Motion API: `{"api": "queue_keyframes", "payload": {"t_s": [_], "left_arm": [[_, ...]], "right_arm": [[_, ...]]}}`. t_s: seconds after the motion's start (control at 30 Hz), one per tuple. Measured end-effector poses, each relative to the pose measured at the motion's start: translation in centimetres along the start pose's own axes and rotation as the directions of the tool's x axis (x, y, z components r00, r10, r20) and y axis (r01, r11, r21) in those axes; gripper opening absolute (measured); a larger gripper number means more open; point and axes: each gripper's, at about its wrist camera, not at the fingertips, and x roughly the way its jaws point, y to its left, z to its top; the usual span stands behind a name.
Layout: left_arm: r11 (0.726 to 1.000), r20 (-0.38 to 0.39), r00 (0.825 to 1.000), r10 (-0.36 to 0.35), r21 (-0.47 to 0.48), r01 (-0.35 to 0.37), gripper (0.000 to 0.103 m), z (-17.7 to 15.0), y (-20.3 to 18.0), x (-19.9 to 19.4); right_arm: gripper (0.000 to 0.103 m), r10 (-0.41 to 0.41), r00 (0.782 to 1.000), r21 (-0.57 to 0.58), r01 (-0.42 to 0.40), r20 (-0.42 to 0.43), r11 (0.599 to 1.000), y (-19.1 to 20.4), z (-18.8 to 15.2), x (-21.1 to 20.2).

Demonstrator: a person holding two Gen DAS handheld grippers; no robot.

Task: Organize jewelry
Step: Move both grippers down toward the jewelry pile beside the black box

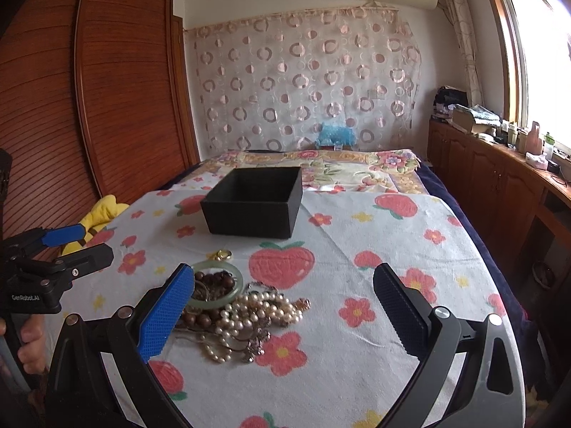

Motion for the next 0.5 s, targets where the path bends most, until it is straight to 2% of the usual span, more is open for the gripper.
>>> {"api": "queue_keyframes", "payload": {"t_s": [0.3, 0.5], "left_arm": [[0.997, -0.076, 0.995, -0.060, 0.051, 0.064, 0.095, -0.2, -1.0, 2.9], [0.990, -0.132, 0.985, -0.113, 0.071, 0.123, 0.095, 0.0, -1.6, 5.0]], "right_arm": [[0.095, 0.010, 0.998, 0.001, -0.010, -0.055, 1.000, -1.7, -2.0, 0.6], [0.090, 0.021, 0.996, -0.004, -0.021, -0.083, 1.000, -2.2, -2.9, 0.8]]}}
